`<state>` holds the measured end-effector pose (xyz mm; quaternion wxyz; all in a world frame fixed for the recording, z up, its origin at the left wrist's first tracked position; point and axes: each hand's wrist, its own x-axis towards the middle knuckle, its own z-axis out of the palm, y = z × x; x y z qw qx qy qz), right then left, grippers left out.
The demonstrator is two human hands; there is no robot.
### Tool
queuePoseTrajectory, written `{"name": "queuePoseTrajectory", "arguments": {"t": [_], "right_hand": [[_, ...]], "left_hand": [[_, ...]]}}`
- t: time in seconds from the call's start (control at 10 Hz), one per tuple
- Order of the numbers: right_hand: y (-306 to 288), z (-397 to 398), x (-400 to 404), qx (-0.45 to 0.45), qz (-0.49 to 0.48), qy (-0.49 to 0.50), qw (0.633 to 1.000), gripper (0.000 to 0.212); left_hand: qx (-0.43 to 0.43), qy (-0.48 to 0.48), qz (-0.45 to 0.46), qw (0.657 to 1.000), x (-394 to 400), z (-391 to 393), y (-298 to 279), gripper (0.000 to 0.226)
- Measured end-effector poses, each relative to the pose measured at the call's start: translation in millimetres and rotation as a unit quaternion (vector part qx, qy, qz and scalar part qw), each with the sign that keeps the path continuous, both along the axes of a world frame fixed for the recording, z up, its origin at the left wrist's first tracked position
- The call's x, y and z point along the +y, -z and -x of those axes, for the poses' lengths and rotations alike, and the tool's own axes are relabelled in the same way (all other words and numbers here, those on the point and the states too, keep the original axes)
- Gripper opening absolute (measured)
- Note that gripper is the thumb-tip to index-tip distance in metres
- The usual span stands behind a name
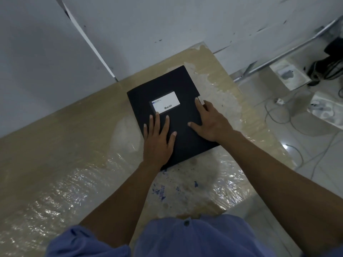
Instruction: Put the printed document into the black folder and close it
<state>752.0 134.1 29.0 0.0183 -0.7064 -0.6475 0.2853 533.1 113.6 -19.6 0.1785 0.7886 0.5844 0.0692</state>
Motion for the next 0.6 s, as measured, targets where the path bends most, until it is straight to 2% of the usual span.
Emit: {"name": "queuePoseTrajectory", "arguments": {"t": [0.1,0.2,0.3,0.5,0.6], "right_hand": [[22.2,7.4,-8.4,0.013,-0.017,0.035,0.999,0.089],[38.8,18.3,-23.3,0.005,-0.074,0.054,0.996,0.081],[50.1,21.8,-29.8,-0.039,-0.146,0.041,0.988,0.075],[40.6,27.1,-32.5,-0.070,-0.153,0.025,0.985,0.073],[18.8,41.5,-24.3,-0.048,-0.204,0.003,0.978,0.070]], "left_hand": [[0.025,-0.006,-0.021,0.999,-0.7,-2.8,6.7,0.062],[0.042,-0.006,-0.042,0.998,-2.5,-4.3,9.5,0.060],[0.054,-0.005,-0.049,0.997,-3.1,-4.8,12.2,0.061],[0.003,-0.011,-0.026,1.000,0.9,2.8,-5.2,0.061],[-0.015,-0.027,-0.076,0.997,13.3,15.3,-29.3,0.061]]}}
